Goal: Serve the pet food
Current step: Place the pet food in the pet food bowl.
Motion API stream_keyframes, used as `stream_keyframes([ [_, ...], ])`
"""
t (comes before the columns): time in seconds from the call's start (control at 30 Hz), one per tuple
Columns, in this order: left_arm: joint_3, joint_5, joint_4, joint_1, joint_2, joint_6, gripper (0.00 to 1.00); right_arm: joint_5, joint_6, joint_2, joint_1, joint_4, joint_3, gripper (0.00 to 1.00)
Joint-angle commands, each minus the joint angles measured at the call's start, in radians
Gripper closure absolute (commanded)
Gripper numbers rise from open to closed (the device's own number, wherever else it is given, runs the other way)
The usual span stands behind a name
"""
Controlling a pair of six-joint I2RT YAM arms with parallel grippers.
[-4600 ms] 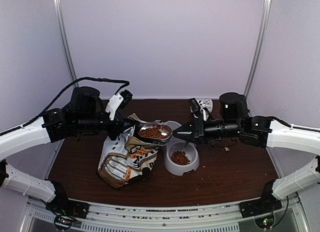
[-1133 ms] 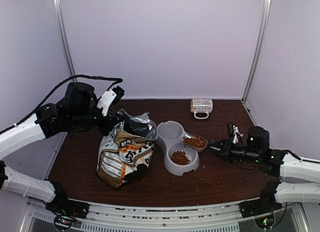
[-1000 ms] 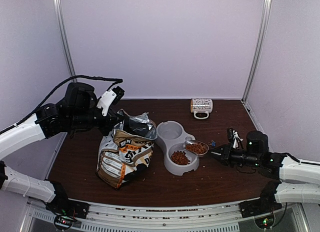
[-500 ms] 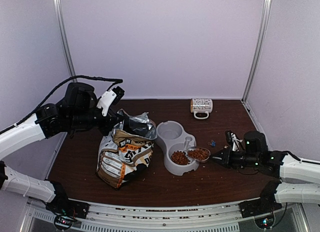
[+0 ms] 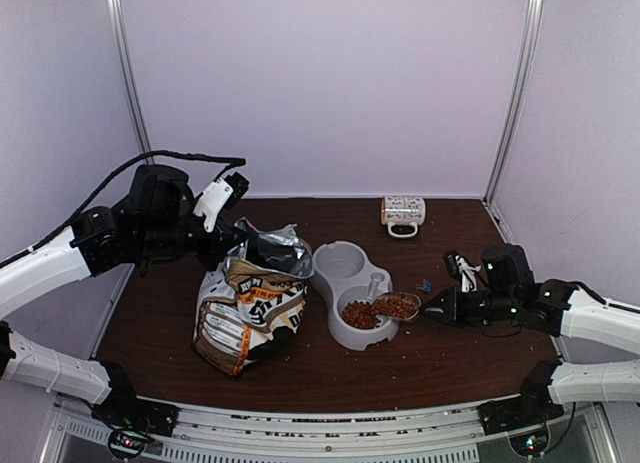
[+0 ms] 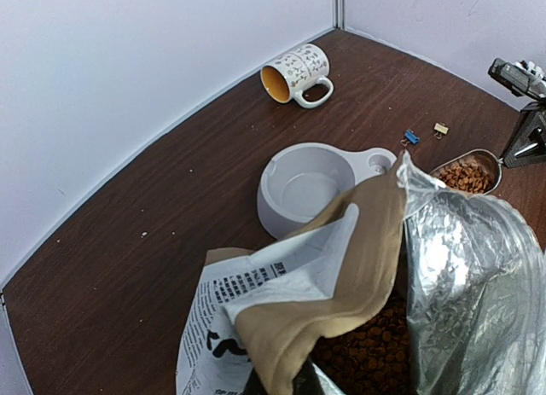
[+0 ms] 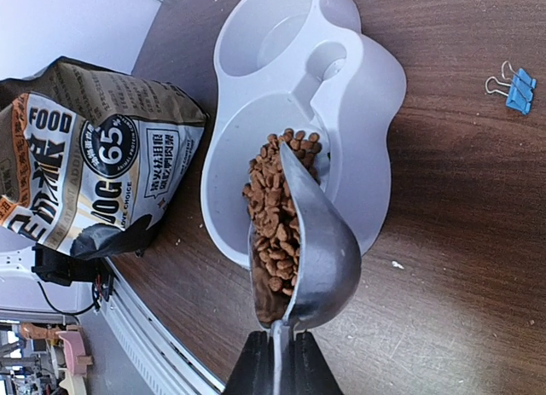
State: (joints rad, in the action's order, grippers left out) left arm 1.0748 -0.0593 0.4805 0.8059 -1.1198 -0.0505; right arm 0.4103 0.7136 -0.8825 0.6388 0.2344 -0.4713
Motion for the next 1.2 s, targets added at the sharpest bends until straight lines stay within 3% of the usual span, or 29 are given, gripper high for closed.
stream_keyframes([
  [0.0, 0.004, -0.017, -0.094, -0.012, 0.01, 0.021, 1.0, -0.015, -0.061, -0.018, -0.005, 0.069, -0.066, 1.0],
  [0.9, 0.005, -0.017, -0.094, -0.013, 0.014, 0.023, 1.0, -0.062, -0.266, -0.11, -0.001, 0.411, -0.351, 1.0],
  [1.17, 0.003, -0.018, -0.094, -0.013, 0.021, 0.026, 1.0, -0.14, -0.339, -0.147, 0.049, 0.523, -0.462, 1.0],
])
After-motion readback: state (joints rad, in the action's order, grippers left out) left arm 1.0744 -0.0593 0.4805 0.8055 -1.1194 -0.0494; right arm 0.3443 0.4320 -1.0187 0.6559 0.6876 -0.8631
